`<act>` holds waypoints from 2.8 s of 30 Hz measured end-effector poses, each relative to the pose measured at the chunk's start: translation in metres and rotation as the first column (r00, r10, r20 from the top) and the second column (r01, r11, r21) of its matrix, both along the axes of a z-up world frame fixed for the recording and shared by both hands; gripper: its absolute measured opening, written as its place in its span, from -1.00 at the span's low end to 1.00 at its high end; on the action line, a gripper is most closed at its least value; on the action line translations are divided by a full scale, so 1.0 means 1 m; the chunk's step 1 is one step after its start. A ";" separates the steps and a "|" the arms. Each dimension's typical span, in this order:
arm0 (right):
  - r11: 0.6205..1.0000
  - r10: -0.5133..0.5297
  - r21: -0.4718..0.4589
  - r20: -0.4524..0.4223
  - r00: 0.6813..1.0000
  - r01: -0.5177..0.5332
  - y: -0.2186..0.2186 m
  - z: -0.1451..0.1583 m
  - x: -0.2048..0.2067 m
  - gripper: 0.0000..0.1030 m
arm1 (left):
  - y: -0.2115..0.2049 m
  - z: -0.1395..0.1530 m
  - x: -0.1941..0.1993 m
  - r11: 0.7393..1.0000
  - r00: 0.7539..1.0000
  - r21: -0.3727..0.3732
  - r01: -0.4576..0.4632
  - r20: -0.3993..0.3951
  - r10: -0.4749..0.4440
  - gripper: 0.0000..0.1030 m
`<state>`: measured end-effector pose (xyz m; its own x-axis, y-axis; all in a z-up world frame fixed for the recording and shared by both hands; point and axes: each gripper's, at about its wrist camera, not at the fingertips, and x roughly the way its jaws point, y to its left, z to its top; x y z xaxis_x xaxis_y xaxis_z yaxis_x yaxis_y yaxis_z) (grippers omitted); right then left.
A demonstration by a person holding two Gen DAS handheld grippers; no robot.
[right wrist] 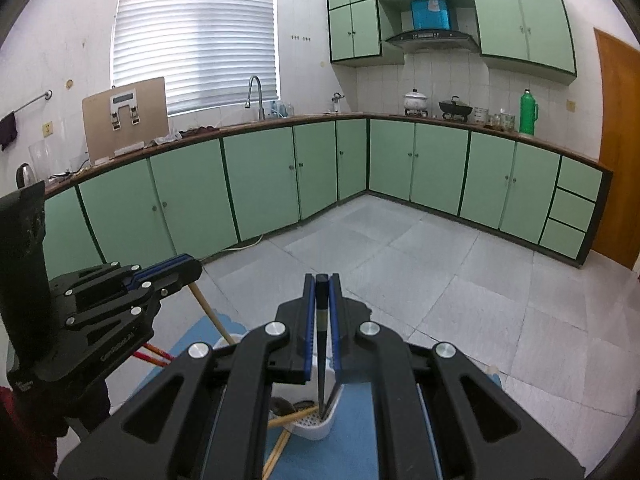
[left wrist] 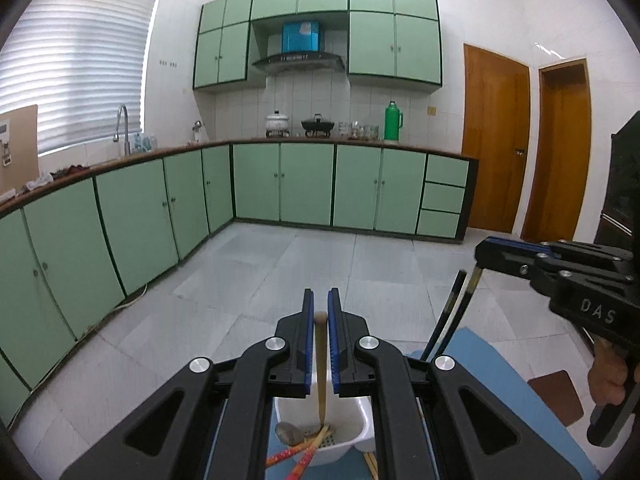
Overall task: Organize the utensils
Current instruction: 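Open both grippers to release the chopsticks in the holder, then move both open grippers back over the last two chopsticks, then grasp a red-patterned chopstick with the right gripper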
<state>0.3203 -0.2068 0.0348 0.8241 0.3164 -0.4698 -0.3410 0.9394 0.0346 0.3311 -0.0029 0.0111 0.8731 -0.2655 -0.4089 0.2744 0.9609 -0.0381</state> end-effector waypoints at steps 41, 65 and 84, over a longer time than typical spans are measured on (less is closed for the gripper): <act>0.984 -0.174 0.001 -0.152 0.973 0.177 -0.011 -0.151 -0.197 0.89 | 0.026 -0.158 -0.182 0.988 0.954 0.131 -0.086 -0.276 0.120 0.60; 0.986 -0.154 -0.121 -0.356 0.922 0.118 0.028 -0.225 -0.207 0.84 | 0.051 -0.200 -0.190 0.990 0.896 0.075 -0.121 -0.421 0.142 0.60; 0.982 -0.148 -0.169 -0.383 0.912 0.088 0.039 -0.234 -0.203 0.21 | 0.051 -0.205 -0.185 0.988 0.879 0.084 -0.130 -0.450 0.154 0.62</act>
